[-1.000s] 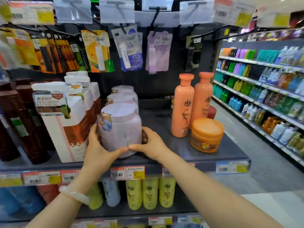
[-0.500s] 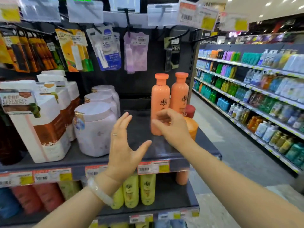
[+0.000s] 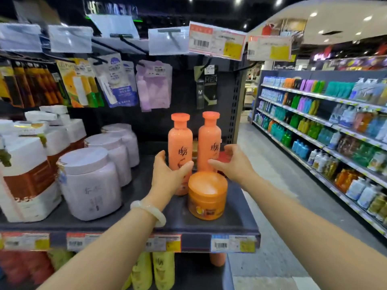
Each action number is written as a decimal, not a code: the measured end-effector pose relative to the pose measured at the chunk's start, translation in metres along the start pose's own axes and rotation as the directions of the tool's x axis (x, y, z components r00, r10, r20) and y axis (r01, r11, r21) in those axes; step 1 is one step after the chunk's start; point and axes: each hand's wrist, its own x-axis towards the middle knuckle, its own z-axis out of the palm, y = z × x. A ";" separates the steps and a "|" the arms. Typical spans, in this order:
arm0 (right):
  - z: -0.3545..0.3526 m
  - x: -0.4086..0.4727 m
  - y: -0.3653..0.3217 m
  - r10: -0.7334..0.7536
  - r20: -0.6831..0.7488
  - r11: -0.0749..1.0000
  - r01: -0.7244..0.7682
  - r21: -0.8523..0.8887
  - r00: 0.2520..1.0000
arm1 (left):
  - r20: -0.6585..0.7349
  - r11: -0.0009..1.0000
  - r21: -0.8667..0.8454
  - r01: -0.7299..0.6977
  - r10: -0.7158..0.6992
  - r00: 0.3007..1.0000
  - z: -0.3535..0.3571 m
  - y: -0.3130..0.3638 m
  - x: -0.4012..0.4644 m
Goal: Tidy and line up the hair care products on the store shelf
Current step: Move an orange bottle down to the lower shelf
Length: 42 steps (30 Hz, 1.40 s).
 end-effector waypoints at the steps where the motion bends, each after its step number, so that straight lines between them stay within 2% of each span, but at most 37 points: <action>1: 0.002 0.005 0.001 -0.008 0.019 1.000 0.008 0.024 1.000 | -0.002 1.000 0.001 -0.005 0.005 1.000 0.003 0.001 0.003; 8: 0.020 0.030 0.012 0.000 0.099 0.988 -0.015 0.151 0.995 | 0.016 0.997 0.082 -0.003 0.001 1.000 0.012 -0.012 0.023; 14: 0.032 0.043 0.020 0.002 0.104 0.993 -0.014 0.114 0.995 | 0.066 0.995 0.095 -0.013 0.007 0.998 0.008 -0.022 0.029; 17: 0.034 0.040 0.017 -0.008 0.050 0.994 0.002 0.111 0.999 | 0.047 0.998 0.066 -0.019 0.016 0.999 0.005 -0.023 0.028; 21: 0.021 0.031 0.004 -0.099 -0.081 0.991 0.106 0.085 0.992 | 0.030 0.995 0.040 -0.092 0.091 0.995 -0.002 -0.010 0.025; 25: -0.009 0.019 -0.019 -0.185 -0.154 0.978 0.198 0.069 0.971 | -0.027 0.981 0.012 -0.194 0.194 0.981 -0.013 0.015 0.016; 30: -0.054 -0.019 -0.042 -0.285 -0.191 0.934 0.317 0.166 0.939 | -0.128 0.950 -0.092 -0.298 0.286 0.950 -0.019 0.055 -0.030; 33: -0.080 -0.055 -0.047 -0.290 -0.152 0.913 0.321 0.253 0.945 | -0.139 0.943 -0.154 -0.295 0.275 0.951 -0.015 0.065 -0.083; 37: -0.102 -0.122 -0.039 -0.310 0.003 0.906 0.295 0.302 0.951 | -0.110 0.944 -0.197 -0.264 0.247 0.963 -0.008 0.048 -0.161; 42: -0.082 -0.201 0.016 -0.243 0.184 0.931 0.175 0.320 0.952 | -0.114 0.978 -0.172 -0.121 0.102 0.988 0.003 -0.003 -0.239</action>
